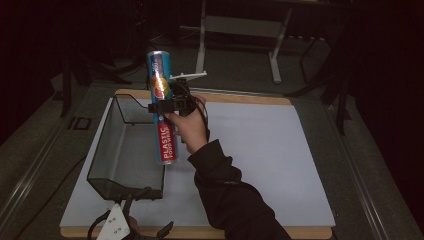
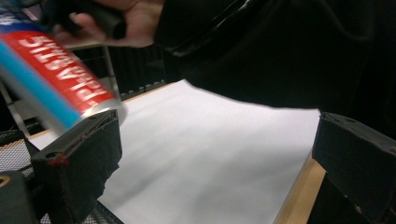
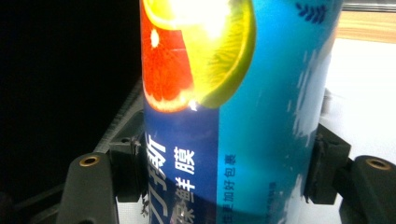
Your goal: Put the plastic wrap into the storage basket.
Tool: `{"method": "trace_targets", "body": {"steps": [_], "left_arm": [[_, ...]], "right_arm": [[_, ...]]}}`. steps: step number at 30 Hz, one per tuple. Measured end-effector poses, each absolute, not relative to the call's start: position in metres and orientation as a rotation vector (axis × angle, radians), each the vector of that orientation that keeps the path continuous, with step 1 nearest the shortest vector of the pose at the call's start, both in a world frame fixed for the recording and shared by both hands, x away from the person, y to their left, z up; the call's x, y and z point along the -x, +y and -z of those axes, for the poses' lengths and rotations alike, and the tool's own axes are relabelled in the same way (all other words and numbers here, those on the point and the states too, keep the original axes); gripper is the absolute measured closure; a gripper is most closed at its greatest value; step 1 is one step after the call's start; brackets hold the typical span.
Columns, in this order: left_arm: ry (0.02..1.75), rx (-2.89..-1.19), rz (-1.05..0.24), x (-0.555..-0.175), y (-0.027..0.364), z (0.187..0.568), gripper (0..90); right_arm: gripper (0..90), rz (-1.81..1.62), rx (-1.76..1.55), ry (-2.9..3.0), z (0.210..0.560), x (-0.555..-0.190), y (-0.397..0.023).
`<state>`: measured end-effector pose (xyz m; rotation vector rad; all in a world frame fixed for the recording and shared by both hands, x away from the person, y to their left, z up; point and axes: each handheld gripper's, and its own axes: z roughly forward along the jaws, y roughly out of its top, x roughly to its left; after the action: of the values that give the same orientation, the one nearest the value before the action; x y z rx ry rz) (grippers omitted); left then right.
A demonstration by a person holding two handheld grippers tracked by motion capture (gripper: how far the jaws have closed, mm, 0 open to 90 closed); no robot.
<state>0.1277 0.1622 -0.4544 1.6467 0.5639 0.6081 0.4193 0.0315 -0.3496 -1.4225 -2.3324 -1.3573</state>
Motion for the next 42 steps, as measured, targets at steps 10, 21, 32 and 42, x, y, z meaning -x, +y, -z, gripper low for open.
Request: {"method": "trace_targets", "body": {"steps": [10,21,32,42], "left_arm": [[0.555,-1.654,-0.612,-0.126,0.162,0.454,2.4],[0.549,-1.655,-0.606,-0.126,0.162,0.454,2.4],[0.549,-1.656,-0.605,-0.126,0.161,0.454,2.4],[0.547,-1.653,-0.605,-0.125,0.162,0.454,2.4]], "right_arm": [[31.7,1.344,1.364,-2.319,0.377,-0.419,0.068],[31.8,1.215,1.403,-2.358,0.416,-0.415,0.088],[31.8,1.094,1.448,-2.378,0.442,-0.404,0.098],[31.7,1.028,1.556,-2.387,0.456,-0.401,0.1]]}}
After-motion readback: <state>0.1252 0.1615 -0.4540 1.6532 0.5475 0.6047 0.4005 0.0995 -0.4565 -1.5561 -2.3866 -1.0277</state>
